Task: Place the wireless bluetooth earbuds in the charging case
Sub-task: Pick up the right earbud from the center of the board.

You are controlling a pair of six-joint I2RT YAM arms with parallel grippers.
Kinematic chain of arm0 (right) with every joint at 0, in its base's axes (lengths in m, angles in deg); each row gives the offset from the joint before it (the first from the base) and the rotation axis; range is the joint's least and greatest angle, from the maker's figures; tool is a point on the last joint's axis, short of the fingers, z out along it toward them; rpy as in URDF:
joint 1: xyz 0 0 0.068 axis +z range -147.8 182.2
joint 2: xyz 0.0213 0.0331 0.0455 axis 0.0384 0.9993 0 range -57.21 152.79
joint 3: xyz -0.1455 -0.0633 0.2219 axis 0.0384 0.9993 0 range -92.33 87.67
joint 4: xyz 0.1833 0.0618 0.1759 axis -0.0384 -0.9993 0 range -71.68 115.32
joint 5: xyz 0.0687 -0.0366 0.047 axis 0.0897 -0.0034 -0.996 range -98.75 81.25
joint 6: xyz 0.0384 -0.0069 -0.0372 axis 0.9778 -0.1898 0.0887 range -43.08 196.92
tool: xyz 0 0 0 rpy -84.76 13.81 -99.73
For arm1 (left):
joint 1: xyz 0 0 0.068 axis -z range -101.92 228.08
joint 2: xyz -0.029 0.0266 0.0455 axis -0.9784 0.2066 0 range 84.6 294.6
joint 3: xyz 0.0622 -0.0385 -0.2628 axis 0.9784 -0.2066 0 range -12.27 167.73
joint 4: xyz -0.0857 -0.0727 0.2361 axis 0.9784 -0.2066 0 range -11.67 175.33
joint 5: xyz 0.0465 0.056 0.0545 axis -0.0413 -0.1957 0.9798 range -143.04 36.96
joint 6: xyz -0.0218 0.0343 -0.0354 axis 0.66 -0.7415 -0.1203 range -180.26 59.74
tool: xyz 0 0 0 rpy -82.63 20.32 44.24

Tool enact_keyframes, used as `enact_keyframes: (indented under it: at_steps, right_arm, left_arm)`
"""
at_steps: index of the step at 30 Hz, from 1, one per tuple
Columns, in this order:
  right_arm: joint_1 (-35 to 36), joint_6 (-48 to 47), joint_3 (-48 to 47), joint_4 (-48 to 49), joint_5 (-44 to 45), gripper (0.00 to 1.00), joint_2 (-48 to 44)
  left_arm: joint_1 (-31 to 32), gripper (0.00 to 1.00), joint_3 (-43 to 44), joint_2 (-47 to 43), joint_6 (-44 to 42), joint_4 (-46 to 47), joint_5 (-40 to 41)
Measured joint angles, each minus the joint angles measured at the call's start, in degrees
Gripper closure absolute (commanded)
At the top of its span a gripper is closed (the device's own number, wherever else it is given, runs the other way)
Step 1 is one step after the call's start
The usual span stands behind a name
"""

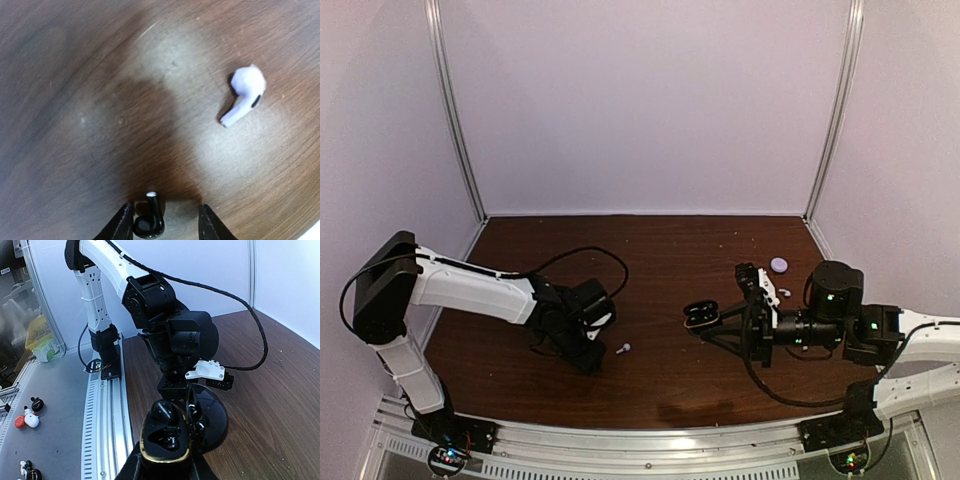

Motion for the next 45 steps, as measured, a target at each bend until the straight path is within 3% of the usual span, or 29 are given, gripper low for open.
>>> enact_keyframes:
  at_steps: [6, 10, 16, 17, 22, 45]
  right_arm:
    - [0.0, 0.0, 0.0, 0.0, 0.0, 1.0, 0.0]
    - [0.0, 0.0, 0.0, 0.0, -0.1, 1.0, 0.0]
    - [0.0, 0.0, 0.0, 0.1, -0.3, 1.0, 0.4]
    - [0.0, 0.0, 0.0, 0.2, -0.4, 1.0, 0.5]
    - [0.0, 0.0, 0.0, 0.7, -0.5, 1.0, 0.8]
    - [0.0, -0.2, -0.7, 0.9, -1.9, 1.0, 3.4]
  left_arm:
    - [0.0, 0.54, -3.1, -2.7, -2.8, 3.8, 0.3]
    - [0.0, 0.53, -9.0, -9.2, -2.9, 9.5, 1.2]
    - [0.0, 0.53, -23.2, -21.9, -2.9, 25.7, 2.1]
    - [0.0, 0.53, -30.1, -28.1, -2.9, 33.0, 2.5]
    - [0.0, 0.55, -36.6, -33.1, -4.1, 42.7, 2.9]
    - [0.0, 0.65, -46.9, -23.3, -14.3, 63.4, -0.5]
